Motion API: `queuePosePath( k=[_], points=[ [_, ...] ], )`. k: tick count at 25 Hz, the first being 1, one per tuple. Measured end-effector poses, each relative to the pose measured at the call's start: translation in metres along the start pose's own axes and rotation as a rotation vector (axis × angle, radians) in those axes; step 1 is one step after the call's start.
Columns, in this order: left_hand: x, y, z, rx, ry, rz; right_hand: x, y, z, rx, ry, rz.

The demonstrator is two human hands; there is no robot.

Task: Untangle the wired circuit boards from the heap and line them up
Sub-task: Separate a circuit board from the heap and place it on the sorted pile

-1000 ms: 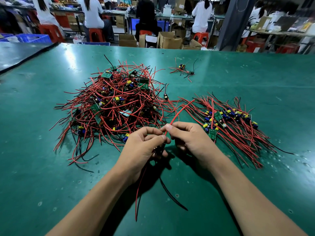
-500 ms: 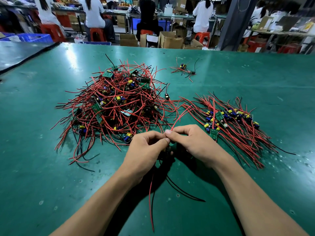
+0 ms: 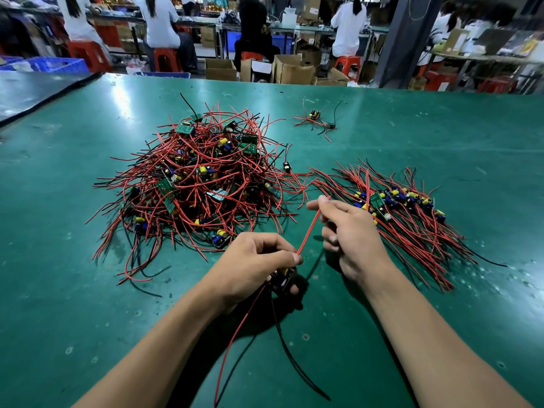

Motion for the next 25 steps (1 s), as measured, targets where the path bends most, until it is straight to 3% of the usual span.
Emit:
queuePosePath(
  k=[4, 6, 11, 17, 21, 25],
  points=[
    [-0.003, 0.0, 0.001, 0.008, 0.041, -0.033, -0.007, -0.001, 0.005, -0.102, -0.328, -0.024],
    [-0.003, 0.0, 0.0, 0.009, 0.066, -0.027, -0.007, 0.0, 0.008, -0.141, -0.358, -0.01],
    [0.001, 0.001, -0.002, 0.007, 0.137, 0.032, -0.004, 0.002, 0.0, -0.011, -0.126, -0.02],
    [0.009, 0.0, -0.004, -0.031, 0.209, 0.144, -0.043, 0.016, 0.014, -0.125, 0.367, -0.375],
    [0.008, 0.0, -0.002, -0.016, 0.176, 0.107, -0.036, 0.013, 0.012, -0.171, 0.223, -0.312],
    [0.006, -0.001, 0.001, -0.001, 0.102, 0.052, -0.015, 0.004, 0.009, -0.129, 0.238, -0.17]
  ],
)
Point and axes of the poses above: each hand's wrist, its own y-axis away from the middle knuckle, its own x-axis out of the back of the hand, z = x × y, the point moved 8 cm from there along -y, towards the middle knuckle, and after that the axes turned 10 degrees about -z, right-handed, at the moved point
